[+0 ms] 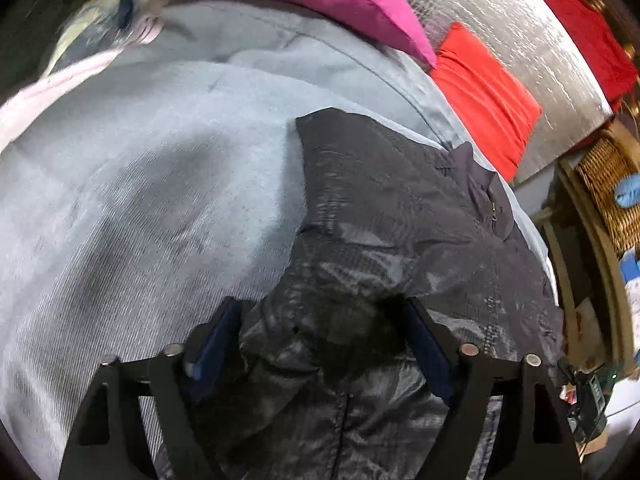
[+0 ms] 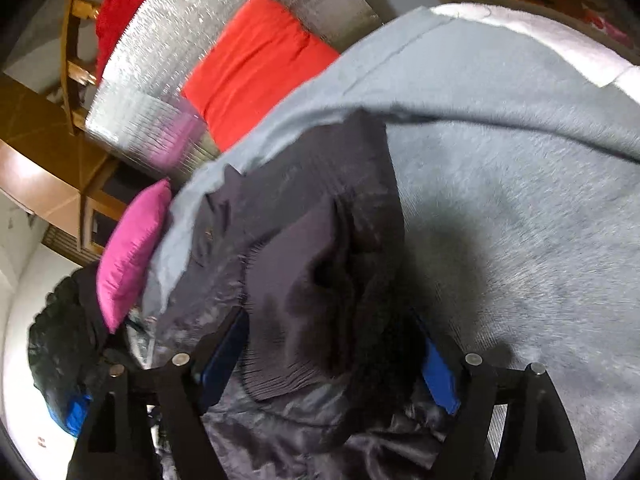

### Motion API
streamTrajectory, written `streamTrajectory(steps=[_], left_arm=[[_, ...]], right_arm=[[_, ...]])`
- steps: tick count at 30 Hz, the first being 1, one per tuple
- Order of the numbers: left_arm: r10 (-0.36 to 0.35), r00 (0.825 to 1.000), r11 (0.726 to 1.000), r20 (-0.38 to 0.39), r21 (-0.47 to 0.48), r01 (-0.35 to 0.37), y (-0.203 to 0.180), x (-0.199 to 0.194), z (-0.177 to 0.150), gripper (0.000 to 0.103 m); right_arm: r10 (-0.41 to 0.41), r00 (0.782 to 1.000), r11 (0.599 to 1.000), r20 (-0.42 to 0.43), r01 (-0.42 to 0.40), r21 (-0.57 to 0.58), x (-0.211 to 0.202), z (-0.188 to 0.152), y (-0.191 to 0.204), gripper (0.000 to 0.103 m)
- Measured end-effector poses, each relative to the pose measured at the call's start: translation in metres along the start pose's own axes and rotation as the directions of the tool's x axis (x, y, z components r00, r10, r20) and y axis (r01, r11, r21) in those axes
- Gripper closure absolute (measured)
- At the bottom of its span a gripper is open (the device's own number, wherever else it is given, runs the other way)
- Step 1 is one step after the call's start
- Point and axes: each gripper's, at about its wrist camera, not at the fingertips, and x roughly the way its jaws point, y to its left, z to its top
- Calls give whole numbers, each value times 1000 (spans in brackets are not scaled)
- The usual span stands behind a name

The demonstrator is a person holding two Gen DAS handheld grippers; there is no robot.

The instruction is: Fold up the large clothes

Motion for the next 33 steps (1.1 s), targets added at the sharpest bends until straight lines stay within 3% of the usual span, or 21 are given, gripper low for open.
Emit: streamTrajectory(steps=[2,4,5,7,10,12,13,14,17,18,20,25,28,31,33], left_arm=[[1,1000,1000,9,12,-1,-5,2,-1,42],[17,1000,999,23,36,-18,-9,1,-2,50],[17,999,999,31,42,-18,-11,-1,-2,57],[5,999,999,51,48,-8,-15,-6,-2,60],[8,999,999,52,53,-11,-14,-8,-1,57],[15,1000,1000,18,23,-15,-7,-2,-1,47],[31,999,1000,-5,4,-31,-4,2,-2,32],[32,999,999,-16,-8,-32,0,5,-2,28],[17,1000,1000,-12,-7,-17,1,3,-3,28],[14,1000,1000,-2,-8,-14,1,2,-3,30],[-8,1000,1000,5,-5,8,0,0,-4,51],[-2,999,999,52,32,0,-8,-6,-5,62],[12,998,999,65,51,-15,-11,-9,-6,66],[7,995,998,99,55,-13,-17,-18,-6,69],[5,991,996,130,84,-16,-24,-30,-6,69]], right_arm=[[-22,1000,999,18,23,-44,2,-3,6,23],[-45,998,994,40,48,-94,0,-6,16,42],[-44,998,993,48,49,-109,-2,-6,19,46],[-39,996,989,84,50,-141,-11,-7,27,55],[-20,993,989,118,38,-145,-22,-7,30,56],[-61,994,990,92,72,-125,-14,-7,22,56],[-72,996,991,54,78,-105,-6,-8,15,56],[-66,998,995,24,68,-76,-1,-8,7,55],[-30,999,999,10,30,-14,-5,-3,0,44],[-26,1000,1000,7,26,-9,-6,-3,-1,43],[-14,1000,1000,2,14,2,-8,-2,-2,41],[38,999,999,22,-39,24,-11,-1,-3,32],[26,1000,1000,17,-26,12,-3,-3,-3,32],[-30,999,998,41,32,-48,-4,-7,8,52],[-18,997,997,77,24,-78,-13,-8,17,59]])
